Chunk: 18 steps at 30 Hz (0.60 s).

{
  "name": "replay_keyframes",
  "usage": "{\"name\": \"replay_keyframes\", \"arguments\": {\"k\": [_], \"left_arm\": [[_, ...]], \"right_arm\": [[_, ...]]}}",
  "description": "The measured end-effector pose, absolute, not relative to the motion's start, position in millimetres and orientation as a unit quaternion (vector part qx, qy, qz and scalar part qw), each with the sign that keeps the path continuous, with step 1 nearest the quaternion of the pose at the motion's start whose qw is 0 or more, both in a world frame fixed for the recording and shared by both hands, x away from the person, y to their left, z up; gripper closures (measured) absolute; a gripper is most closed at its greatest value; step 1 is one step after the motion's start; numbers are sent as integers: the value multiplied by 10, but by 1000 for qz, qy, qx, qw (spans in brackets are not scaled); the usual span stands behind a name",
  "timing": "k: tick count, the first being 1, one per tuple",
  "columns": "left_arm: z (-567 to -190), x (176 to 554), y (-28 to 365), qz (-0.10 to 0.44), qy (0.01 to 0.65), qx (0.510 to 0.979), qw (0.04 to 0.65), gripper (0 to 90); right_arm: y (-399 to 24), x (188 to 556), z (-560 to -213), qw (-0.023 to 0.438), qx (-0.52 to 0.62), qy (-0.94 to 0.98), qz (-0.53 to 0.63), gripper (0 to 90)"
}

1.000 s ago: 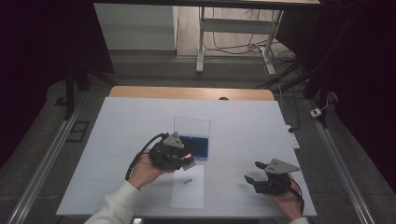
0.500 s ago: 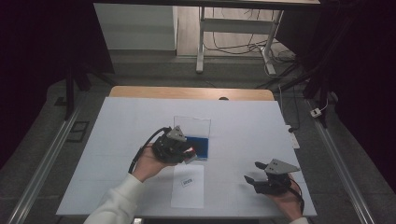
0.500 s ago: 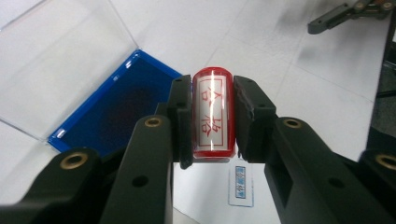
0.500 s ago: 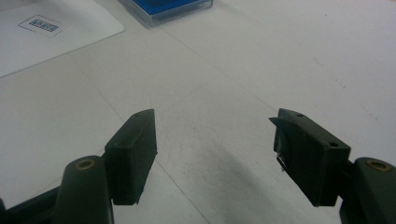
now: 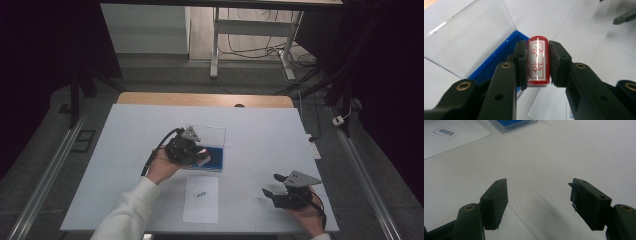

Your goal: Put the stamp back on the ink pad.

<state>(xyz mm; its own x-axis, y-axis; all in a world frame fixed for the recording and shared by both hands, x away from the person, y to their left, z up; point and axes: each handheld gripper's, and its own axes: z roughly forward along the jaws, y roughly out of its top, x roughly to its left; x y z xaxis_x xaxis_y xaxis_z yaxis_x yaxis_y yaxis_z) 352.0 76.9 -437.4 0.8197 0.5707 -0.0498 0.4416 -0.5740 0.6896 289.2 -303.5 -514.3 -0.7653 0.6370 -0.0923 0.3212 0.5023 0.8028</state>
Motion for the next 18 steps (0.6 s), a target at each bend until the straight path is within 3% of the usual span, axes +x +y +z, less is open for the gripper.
{"name": "replay_keyframes", "arguments": {"k": [18], "left_arm": [[-4537, 3799, 676, 102, 304, 890, 325, 699]], "right_arm": [[-3037, 2895, -5154, 194, 284, 847, 404, 299]]}}
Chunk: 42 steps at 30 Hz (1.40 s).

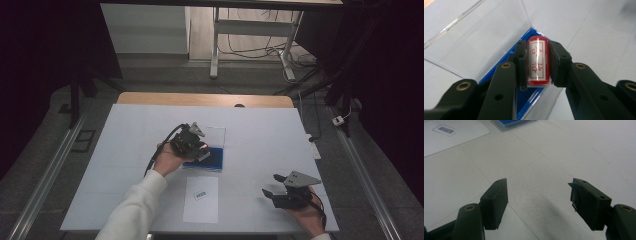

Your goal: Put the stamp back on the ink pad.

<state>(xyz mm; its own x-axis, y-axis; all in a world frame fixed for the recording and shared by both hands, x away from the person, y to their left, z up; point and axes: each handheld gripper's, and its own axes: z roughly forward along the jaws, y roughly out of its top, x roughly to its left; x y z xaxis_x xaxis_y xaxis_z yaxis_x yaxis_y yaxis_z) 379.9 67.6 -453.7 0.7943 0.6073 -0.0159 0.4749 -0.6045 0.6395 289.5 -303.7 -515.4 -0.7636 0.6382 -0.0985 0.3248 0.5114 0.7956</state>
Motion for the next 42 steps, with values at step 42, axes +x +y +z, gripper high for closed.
{"name": "replay_keyframes", "arguments": {"k": [42], "left_arm": [[-4722, 3899, 624, 116, 320, 886, 316, 442]], "right_arm": [[-3053, 2904, -5172, 186, 282, 850, 405, 299]]}}
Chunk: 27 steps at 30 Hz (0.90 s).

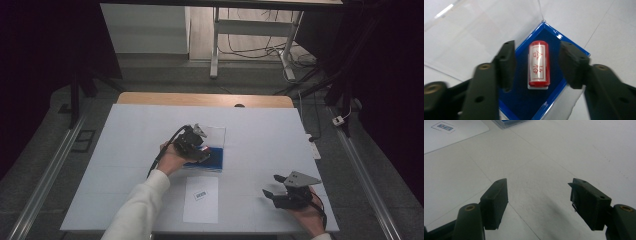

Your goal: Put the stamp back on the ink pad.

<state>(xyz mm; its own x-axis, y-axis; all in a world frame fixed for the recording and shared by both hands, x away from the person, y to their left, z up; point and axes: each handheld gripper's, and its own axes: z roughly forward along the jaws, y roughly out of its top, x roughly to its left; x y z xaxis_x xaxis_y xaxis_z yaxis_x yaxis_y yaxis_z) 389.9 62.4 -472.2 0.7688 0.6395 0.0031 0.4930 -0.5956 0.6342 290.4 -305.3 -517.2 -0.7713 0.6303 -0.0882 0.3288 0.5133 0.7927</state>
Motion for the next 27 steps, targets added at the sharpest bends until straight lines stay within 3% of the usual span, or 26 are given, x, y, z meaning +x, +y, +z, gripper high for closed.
{"name": "replay_keyframes", "arguments": {"k": [5, 27], "left_arm": [[-4645, 3802, 703, 123, 324, 876, 335, 363], [-4506, 3151, 1278, 133, 340, 845, 391, 325]], "right_arm": [[-3056, 2905, -5172, 187, 283, 849, 406, 299], [-3068, 2895, -5155, 186, 285, 843, 415, 299]]}}
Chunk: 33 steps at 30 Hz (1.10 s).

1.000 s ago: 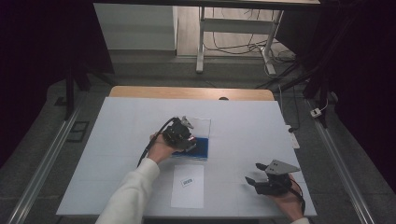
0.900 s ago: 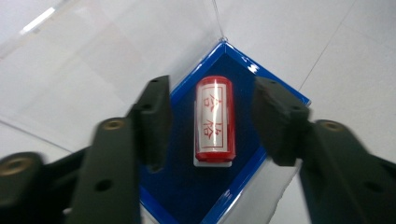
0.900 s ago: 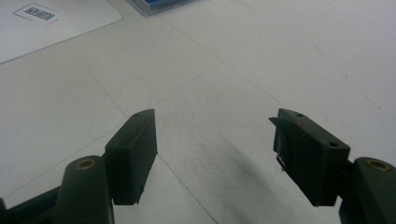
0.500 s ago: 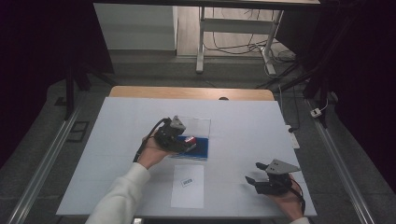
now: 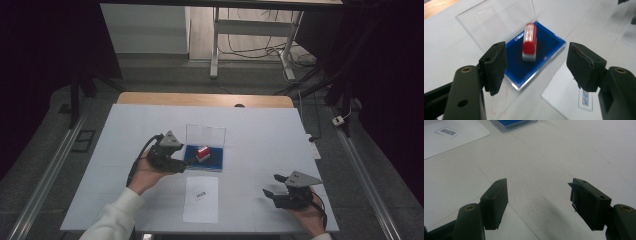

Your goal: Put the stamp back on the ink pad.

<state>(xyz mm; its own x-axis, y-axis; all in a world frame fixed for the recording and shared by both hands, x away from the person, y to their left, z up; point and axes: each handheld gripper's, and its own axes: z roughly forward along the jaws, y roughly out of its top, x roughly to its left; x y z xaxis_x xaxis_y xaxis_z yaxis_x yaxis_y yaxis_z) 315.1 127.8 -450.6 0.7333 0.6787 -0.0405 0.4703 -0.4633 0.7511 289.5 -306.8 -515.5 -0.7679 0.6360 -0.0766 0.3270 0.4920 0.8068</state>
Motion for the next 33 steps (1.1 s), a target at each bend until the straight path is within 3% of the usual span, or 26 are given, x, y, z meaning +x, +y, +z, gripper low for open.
{"name": "replay_keyframes", "arguments": {"k": [19, 33], "left_arm": [[-4930, 2359, 1972, 148, 389, 814, 405, 305], [-5104, 2279, 2108, 144, 406, 810, 398, 304]], "right_arm": [[-3134, 2901, -5137, 191, 288, 841, 416, 300], [-3158, 2883, -5116, 201, 284, 843, 410, 302]]}}
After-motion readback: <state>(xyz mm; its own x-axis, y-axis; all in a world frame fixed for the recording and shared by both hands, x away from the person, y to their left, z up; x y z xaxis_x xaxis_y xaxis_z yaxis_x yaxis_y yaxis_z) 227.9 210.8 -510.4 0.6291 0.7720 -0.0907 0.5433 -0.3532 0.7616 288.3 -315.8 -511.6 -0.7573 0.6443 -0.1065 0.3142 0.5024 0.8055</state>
